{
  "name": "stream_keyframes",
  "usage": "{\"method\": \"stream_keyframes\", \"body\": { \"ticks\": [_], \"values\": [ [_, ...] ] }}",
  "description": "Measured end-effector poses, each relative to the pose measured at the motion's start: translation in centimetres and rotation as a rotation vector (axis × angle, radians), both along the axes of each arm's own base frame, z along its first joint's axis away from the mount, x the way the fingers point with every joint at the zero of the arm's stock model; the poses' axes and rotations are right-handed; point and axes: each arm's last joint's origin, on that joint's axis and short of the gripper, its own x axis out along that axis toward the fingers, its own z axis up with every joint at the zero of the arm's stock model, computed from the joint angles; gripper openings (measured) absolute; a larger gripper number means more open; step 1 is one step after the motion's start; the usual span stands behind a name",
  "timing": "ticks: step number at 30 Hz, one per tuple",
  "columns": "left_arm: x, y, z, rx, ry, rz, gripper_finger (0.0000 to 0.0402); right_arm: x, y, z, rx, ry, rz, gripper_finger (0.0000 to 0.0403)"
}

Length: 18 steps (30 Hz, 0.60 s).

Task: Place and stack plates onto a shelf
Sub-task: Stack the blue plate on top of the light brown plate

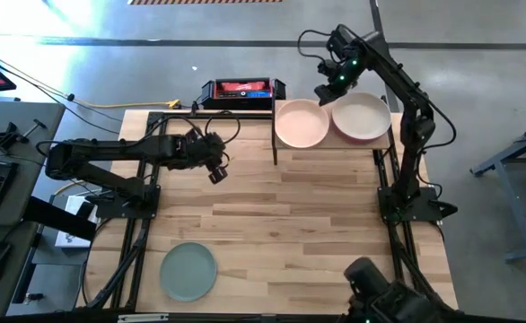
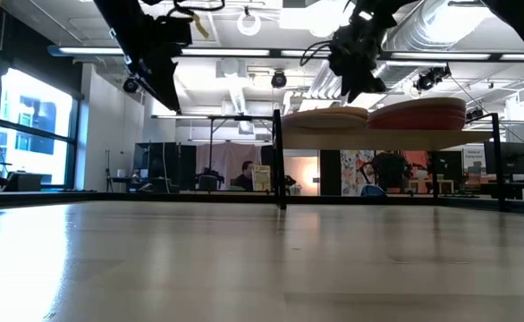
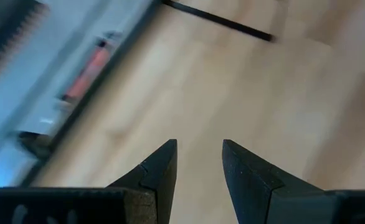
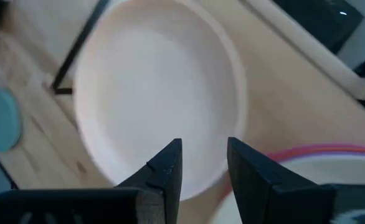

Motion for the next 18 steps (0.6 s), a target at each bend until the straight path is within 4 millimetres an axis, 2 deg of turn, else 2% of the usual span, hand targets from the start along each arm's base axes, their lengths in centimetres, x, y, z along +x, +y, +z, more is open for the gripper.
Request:
{"method": "stream_keyframes", "body": {
  "ticks": [5,9,18],
  "values": [
    [-0.3,-0.9,-0.5,-0.199,-0.007,-0.019,0.0117,1.7,1.5,0.1,-0.009,-0.013,0.091,0.0106],
    [-1.0,-1.9,-1.0,-0.321,0.055,0.001,0.0117,3.0,2.9,0.1,-0.011,-0.014,0.149,0.0106],
    [-2.2,-5.1,-1.5,-0.443,0.183,0.004,0.0117,6.2,6.5,0.1,-0.010,-0.015,0.282,0.0106]
  ]
}}
